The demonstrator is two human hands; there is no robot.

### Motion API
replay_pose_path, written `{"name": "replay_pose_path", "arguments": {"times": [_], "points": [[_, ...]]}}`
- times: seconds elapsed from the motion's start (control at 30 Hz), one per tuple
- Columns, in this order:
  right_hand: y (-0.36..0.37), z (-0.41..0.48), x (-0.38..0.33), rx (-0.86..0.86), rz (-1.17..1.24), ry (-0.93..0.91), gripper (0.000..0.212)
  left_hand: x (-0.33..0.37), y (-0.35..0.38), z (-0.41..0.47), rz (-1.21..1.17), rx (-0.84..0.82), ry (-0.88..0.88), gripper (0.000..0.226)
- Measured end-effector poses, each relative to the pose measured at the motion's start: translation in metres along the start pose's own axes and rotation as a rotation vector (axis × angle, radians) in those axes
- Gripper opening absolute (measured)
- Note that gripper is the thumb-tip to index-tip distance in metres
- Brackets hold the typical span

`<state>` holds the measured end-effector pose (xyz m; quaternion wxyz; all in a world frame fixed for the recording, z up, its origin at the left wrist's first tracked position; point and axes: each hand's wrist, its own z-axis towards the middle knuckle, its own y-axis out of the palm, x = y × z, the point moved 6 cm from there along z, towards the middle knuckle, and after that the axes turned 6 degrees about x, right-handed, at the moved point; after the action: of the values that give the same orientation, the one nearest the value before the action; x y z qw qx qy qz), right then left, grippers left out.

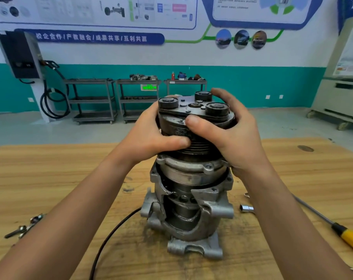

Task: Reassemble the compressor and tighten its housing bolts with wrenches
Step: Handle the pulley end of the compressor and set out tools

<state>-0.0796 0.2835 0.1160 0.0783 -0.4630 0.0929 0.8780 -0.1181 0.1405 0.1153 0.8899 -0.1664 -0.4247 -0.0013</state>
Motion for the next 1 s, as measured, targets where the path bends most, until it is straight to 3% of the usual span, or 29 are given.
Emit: {"name": "replay_pose_path", "arguments": {"times": [0.2,0.47,0.6,0.87,1.0], "points": [[0.001,-0.005,-0.001,0.018,-0.006,0.018,0.097,0.001,-0.001,-0.002,-0.013,-0.026,0.0,0.095],[0.005,-0.01,0.009,-0.021,-0.115,0.042,0.088,-0.014,0.002,-0.014,-0.077,-0.043,-0.02,0.116],[0.003,-0.014,0.009,-0.017,-0.102,0.009,0.093,-0.016,0.003,-0.012,-0.082,-0.076,-0.01,0.106],[-0.002,-0.025,0.006,0.031,-0.089,-0.062,0.065,-0.01,0.005,-0.012,-0.01,-0.073,0.03,0.101],[-0.002,-0.027,0.002,0.027,-0.103,-0.098,0.062,-0.009,0.004,-0.016,-0.023,-0.027,0.047,0.097]]}}
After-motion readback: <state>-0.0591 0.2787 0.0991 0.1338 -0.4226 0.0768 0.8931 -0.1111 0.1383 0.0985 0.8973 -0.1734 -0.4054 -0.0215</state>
